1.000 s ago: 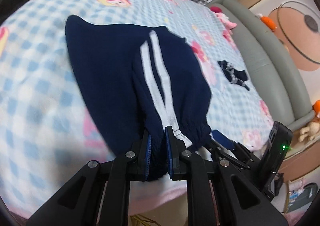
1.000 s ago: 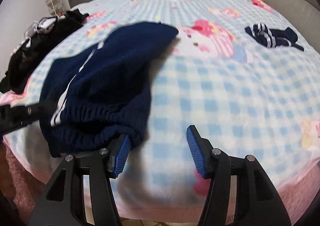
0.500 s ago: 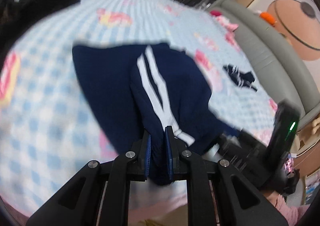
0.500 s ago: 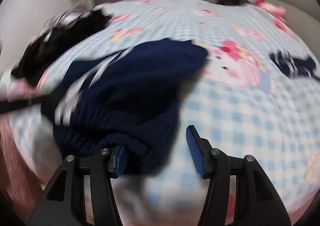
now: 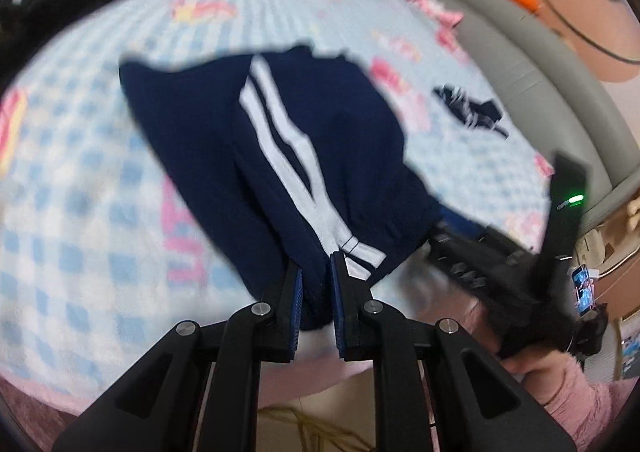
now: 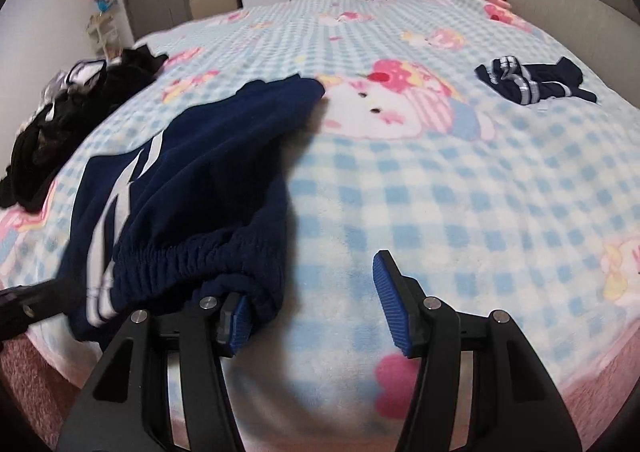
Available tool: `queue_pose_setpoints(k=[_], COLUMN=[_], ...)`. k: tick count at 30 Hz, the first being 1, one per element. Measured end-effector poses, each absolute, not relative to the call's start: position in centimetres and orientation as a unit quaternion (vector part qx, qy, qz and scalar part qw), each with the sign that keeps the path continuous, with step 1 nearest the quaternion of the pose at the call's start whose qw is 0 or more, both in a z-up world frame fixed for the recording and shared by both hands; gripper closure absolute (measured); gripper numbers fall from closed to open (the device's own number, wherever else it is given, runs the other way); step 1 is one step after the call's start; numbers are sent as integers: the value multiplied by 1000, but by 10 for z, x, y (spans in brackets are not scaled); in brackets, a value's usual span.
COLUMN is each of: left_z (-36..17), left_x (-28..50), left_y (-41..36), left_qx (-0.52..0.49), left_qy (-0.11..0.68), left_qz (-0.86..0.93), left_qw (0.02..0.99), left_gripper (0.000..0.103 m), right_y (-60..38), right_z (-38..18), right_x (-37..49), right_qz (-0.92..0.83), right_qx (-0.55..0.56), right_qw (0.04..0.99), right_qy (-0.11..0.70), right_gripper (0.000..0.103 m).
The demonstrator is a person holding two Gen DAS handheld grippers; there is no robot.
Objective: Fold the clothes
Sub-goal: 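Hold the folded waistband with the left gripper while the right gripper releases and withdraws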
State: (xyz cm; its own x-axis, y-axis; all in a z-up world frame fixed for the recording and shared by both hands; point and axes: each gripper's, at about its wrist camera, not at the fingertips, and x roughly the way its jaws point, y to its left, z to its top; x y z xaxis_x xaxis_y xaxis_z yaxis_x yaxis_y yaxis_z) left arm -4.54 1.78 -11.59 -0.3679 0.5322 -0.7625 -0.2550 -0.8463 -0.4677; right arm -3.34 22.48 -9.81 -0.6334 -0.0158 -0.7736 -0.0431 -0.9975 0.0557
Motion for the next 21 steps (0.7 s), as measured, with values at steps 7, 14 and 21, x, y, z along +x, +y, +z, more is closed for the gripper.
queue_pose_setpoints(k=[7, 14, 21], left_z=[-101, -113, -115], left_x=[-52, -70, -57], left_y=[-10, -15, 0], left_qx=[-490, -502, -506], left_qy=[-201, -245, -197], left_qz=[803, 781, 802], left_qw=[273, 280, 250], left_gripper=[76, 74, 91], right_y=[233, 238, 222], right_z=[-81, -60, -84], right_x=[-12, -9, -46], right_qz=[891, 896, 885], right_qx=[-446, -427, -454], right_qw=[-75, -107, -95], right_qy=[47, 62, 39], right_gripper=[46, 40, 41])
